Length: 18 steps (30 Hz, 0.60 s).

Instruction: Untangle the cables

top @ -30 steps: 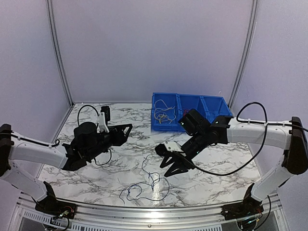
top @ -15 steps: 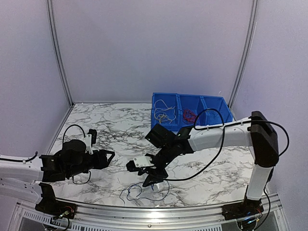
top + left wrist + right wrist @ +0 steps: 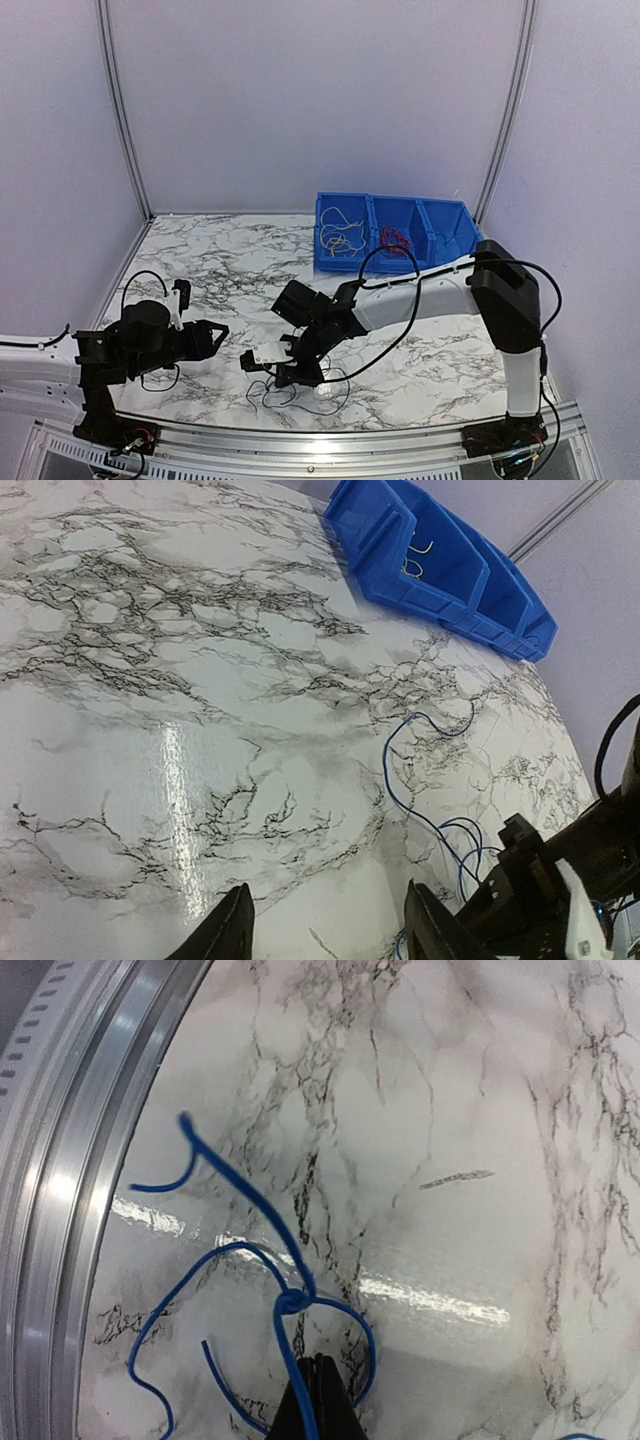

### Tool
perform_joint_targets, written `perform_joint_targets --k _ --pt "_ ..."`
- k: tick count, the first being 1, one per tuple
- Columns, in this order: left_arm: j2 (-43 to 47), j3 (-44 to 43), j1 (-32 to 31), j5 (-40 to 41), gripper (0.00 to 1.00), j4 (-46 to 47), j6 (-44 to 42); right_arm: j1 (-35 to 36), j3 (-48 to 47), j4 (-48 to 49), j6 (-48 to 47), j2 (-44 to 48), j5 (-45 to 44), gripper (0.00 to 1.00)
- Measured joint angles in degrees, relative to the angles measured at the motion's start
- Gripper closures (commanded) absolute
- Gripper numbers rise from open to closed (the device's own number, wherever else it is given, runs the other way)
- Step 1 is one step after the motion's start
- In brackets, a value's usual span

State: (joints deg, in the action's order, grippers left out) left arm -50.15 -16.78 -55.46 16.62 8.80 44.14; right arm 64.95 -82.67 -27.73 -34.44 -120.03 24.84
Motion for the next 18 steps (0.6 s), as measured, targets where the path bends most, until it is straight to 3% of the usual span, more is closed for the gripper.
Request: perform_joint_targets --k 10,18 --pt "4.2 1.9 -0.2 -0.2 0.37 1.4 -3.7 -2.8 0.0 0.3 2.9 15.0 -7.2 1.00" --pt "0.6 1.2 -3.7 -7.3 0.34 10.2 -10.1 -6.3 0.0 0.7 5.7 16.5 -10.2 1.00"
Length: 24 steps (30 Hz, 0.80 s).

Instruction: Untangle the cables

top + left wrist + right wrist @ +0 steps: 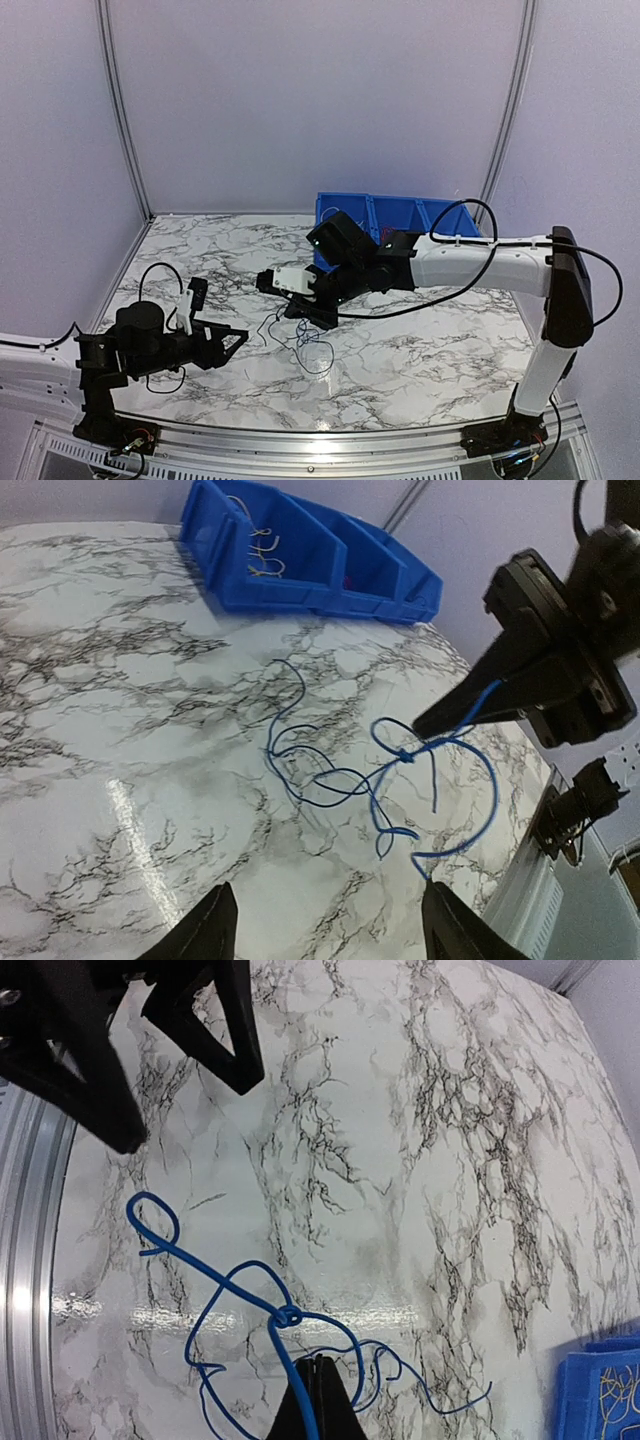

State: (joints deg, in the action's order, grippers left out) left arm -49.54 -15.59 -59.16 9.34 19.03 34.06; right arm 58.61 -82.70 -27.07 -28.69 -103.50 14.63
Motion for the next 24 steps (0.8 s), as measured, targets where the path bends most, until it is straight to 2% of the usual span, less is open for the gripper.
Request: perform_joint_targets --k 8,12,14,18,24 --pt "-8.5 -7.0 -2.3 -5.1 0.33 6.8 -6.5 -1.2 0.0 -0.2 1.8 0.0 0.2 1.00" --pt "-14.5 -11.1 -2.4 -4.3 0.38 8.2 -8.3 -1.2 0.0 -0.4 2.5 0.0 0.5 1.00" --pt "-17.7 -12.8 -2.4 -3.0 0.47 8.4 -8.9 -1.2 0.0 -0.4 2.8 0.1 0.5 1.00" --pt "-22.1 -14.7 -2.4 0.2 0.73 8.6 -10.5 -1.2 0.0 -0.4 3.2 0.7 0.9 1.00" --pt "-23.5 -16.2 -2.4 1.3 0.96 8.9 -12.7 -1.4 0.9 -0.3 3.2 3.7 0.9 1.00"
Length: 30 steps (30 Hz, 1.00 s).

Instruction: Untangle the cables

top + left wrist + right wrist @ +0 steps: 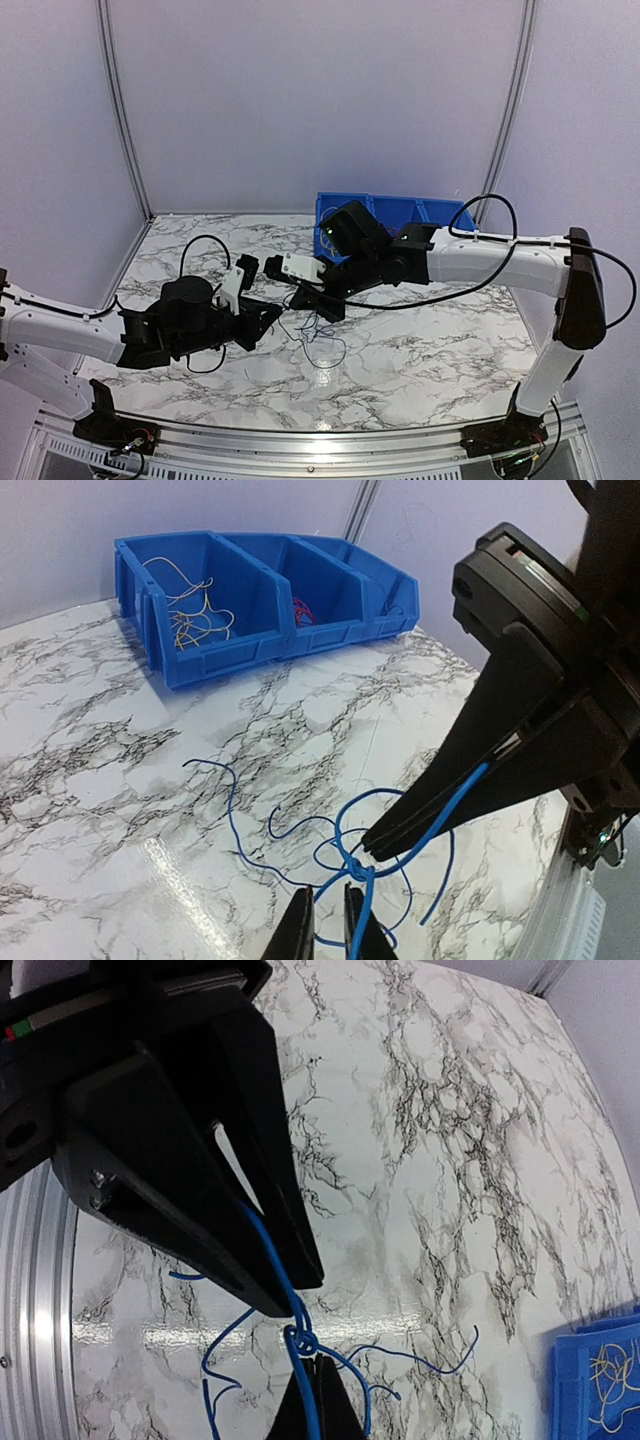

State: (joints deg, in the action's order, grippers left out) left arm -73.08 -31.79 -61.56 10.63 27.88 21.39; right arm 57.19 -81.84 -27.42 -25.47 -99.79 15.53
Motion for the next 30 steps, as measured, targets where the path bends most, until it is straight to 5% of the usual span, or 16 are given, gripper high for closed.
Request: perform_joint_targets --k 30 --pt "12.0 5.1 3.0 3.1 1.00 1.0 -0.1 -4.8 8.2 0.8 -0.2 5.5 2.1 1.00"
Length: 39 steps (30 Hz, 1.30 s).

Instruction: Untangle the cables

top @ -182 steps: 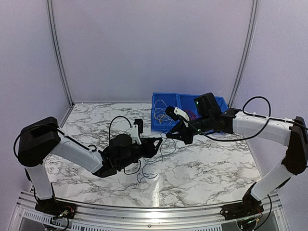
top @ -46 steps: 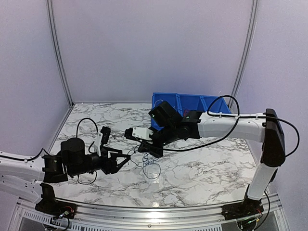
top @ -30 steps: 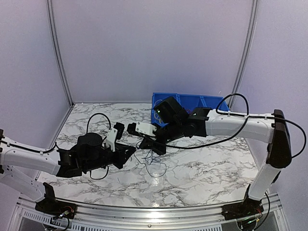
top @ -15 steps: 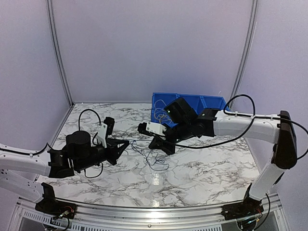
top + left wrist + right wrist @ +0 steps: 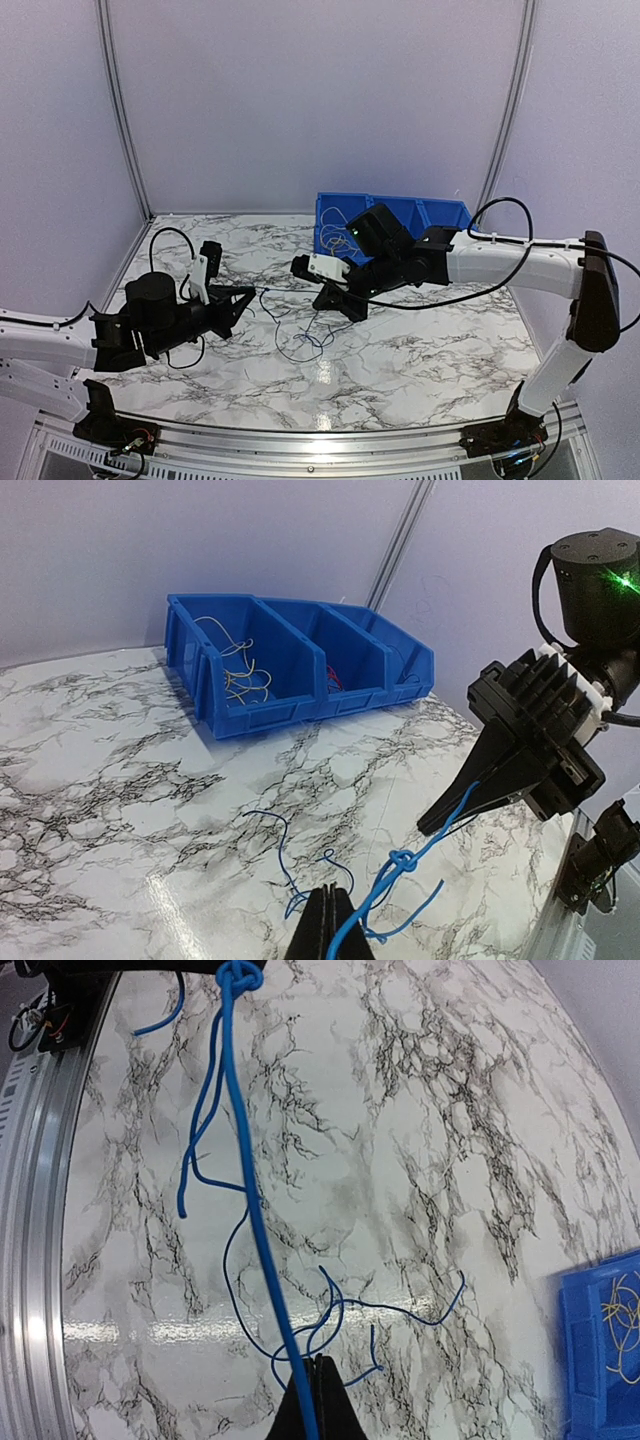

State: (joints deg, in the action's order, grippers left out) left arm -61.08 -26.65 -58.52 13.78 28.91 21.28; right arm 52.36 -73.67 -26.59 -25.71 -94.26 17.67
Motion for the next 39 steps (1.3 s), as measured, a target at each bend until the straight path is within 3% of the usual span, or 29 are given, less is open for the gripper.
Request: perform_joint_targets --k 9,21,30,34,39 --pt "0.0 0.2 0.9 0.0 1.00 0.0 0.4 -2.4 -0.2 -0.5 0.0 1.0 1.8 1.00" --pt "0.1 2.7 4.3 0.0 1.00 0.0 1.7 -24.4 -4.4 -2.1 1.4 9.8 10.3 1.00" --pt "2.1 3.5 5.5 0.5 1.00 -1.2 1.6 -36.6 -5.4 -2.8 2.0 12.7 13.0 1.00" --pt "7.6 2.6 6.7 4.2 1.00 -7.2 0.0 -43.1 -9.8 -3.4 2.3 12.8 12.8 1.00" --pt "15.6 -1.6 9.8 15.1 1.00 -21.0 -0.9 -52.9 -15.7 -2.2 2.3 13.3 9.9 1.00"
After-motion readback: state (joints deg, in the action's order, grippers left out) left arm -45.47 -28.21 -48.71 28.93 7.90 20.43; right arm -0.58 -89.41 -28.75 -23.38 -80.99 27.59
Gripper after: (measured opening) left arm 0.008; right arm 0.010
